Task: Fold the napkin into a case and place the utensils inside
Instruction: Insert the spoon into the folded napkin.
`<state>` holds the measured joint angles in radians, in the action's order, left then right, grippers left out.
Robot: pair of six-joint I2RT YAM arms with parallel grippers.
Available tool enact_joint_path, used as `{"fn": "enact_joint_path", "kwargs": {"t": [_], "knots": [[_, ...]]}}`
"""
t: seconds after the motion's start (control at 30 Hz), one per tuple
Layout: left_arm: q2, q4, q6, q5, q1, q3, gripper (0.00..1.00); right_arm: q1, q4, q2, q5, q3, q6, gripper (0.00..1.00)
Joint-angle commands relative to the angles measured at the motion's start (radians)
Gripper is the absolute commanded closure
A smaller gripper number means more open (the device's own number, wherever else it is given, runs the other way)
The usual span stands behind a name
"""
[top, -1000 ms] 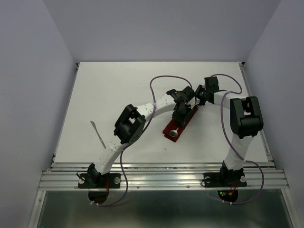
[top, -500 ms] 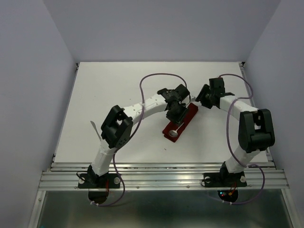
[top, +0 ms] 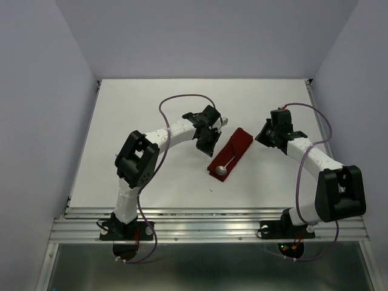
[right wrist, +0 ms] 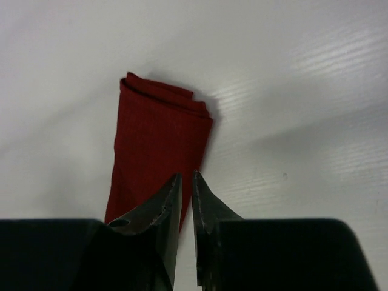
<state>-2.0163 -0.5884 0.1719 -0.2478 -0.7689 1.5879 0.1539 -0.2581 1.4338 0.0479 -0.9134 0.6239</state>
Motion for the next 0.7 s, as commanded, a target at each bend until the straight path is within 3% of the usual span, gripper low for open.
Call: {"fn": "enact_joint_path", "kwargs": {"t": [0.0,0.17,0.4,0.67], "knots": [[0.079,0.074,0.049,-0.008,0.057,-0.058,1.00,0.024,-0.018,-0.023,0.012,0.085,0.010,0.85],[0.166,0.134,0.106,0.004,0.166,-0.144,1.00,0.061,0.008,0.057,0.000,0.090,0.005,0.86],[0.277,0.148,0.135,0.081,0.261,-0.229,1.00,0.118,0.020,0.286,-0.005,-0.082,-0.029,0.86],[0.303,0.154,0.130,0.073,0.281,-0.270,1.00,0.203,-0.068,0.589,-0.025,-0.514,-0.058,0.84]]}}
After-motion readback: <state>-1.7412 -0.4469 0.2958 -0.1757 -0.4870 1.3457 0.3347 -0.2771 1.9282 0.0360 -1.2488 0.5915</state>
